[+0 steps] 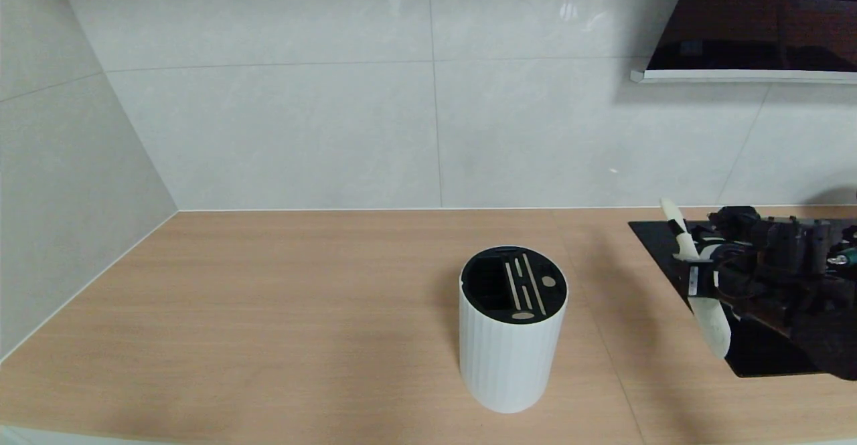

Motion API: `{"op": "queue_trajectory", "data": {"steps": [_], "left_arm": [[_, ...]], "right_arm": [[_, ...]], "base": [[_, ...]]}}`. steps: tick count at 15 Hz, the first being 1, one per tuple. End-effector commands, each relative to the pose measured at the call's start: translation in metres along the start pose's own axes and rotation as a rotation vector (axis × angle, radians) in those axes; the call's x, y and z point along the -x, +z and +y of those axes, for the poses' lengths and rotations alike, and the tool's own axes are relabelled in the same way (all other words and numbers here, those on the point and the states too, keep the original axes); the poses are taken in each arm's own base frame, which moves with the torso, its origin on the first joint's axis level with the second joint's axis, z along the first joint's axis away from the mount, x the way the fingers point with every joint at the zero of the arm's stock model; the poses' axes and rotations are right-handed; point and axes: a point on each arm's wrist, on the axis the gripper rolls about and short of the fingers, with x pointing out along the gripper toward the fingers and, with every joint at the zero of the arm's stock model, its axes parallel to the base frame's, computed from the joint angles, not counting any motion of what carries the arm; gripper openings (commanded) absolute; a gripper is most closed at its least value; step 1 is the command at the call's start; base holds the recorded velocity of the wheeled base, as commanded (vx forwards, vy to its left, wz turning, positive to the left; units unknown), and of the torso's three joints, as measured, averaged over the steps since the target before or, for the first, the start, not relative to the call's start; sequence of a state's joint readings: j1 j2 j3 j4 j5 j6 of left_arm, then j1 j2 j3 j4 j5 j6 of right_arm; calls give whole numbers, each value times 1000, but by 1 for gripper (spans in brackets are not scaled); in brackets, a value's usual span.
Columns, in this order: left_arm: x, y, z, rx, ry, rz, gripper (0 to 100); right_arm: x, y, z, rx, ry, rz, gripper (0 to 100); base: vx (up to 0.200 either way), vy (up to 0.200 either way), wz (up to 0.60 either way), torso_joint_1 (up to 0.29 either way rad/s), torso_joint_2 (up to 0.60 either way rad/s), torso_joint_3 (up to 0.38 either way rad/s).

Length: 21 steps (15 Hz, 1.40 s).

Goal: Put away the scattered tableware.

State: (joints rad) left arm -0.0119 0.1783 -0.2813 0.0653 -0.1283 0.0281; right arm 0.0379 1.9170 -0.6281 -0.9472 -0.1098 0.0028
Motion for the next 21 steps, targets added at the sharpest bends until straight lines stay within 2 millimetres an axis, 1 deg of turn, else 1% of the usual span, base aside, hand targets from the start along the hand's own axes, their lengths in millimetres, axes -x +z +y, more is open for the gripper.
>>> {"op": "queue_trajectory", "data": {"steps": [1, 2, 3, 4, 5, 6, 7, 8, 9, 10, 11, 12, 13, 14, 15, 16, 17, 18, 19, 20, 21], "left_arm": [[-80, 92, 9, 36, -160, 171, 100], [-95, 105, 11, 57, -159, 177, 100], [-129, 122, 13, 131, -185, 199, 100], [-148, 126, 6, 177, -251, 200, 100], [-165, 126, -3, 229, -316, 193, 100], [-188, 123, -16, 313, -384, 189, 100], [-194, 121, -20, 335, -405, 187, 100], [-211, 114, -35, 371, -466, 193, 100], [-227, 107, -49, 385, -518, 203, 100], [-241, 101, -66, 385, -574, 200, 100], [-252, 92, -80, 380, -612, 192, 100], [-258, 82, -92, 373, -640, 196, 100], [-265, 73, -108, 371, -675, 194, 100], [-270, 69, -116, 373, -694, 181, 100], [-281, 62, -126, 378, -715, 145, 100], [-287, 57, -132, 381, -727, 133, 100], [-300, 46, -145, 382, -747, 121, 100], [-309, 39, -154, 389, -754, 108, 100], [-312, 34, -158, 407, -755, 98, 100], [-311, 34, -161, 444, -765, 92, 100], [-308, 39, -162, 483, -775, 91, 100]], "right_arm": [[5, 58, 2, -26, 10, -140, 0], [5, 63, 5, -39, 19, -151, 0], [7, 72, 21, -39, 64, -177, 0], [10, 77, 23, -39, 74, -192, 0], [12, 83, 28, -39, 89, -213, 0], [17, 90, 35, -39, 110, -241, 0], [19, 94, 37, -39, 118, -254, 0], [25, 105, 50, -34, 162, -274, 0], [24, 118, 61, -27, 186, -275, 0], [26, 126, 69, -24, 206, -272, 0], [33, 127, 77, -20, 232, -270, 0], [47, 125, 89, -14, 265, -271, 0], [62, 119, 101, -2, 295, -263, 0], [69, 118, 107, 4, 315, -266, 0], [84, 124, 113, -1, 343, -292, 0], [89, 125, 115, -2, 357, -298, 0], [94, 124, 122, 5, 382, -297, 0], [100, 121, 130, 11, 412, -293, 0], [106, 118, 134, 18, 433, -289, 0], [115, 114, 139, 26, 463, -285, 0], [127, 111, 146, 34, 507, -286, 0]], "base": [[0, 0, 0, 0, 0, 0], [0, 0, 0, 0, 0, 0], [0, 0, 0, 0, 0, 0], [0, 0, 0, 0, 0, 0], [0, 0, 0, 0, 0, 0], [0, 0, 0, 0, 0, 0], [0, 0, 0, 0, 0, 0], [0, 0, 0, 0, 0, 0], [0, 0, 0, 0, 0, 0], [0, 0, 0, 0, 0, 0], [0, 0, 0, 0, 0, 0], [0, 0, 0, 0, 0, 0], [0, 0, 0, 0, 0, 0], [0, 0, 0, 0, 0, 0], [0, 0, 0, 0, 0, 0], [0, 0, 0, 0, 0, 0], [0, 0, 0, 0, 0, 0], [0, 0, 0, 0, 0, 0], [0, 0, 0, 0, 0, 0], [0, 0, 0, 0, 0, 0], [0, 0, 0, 0, 0, 0]]}}
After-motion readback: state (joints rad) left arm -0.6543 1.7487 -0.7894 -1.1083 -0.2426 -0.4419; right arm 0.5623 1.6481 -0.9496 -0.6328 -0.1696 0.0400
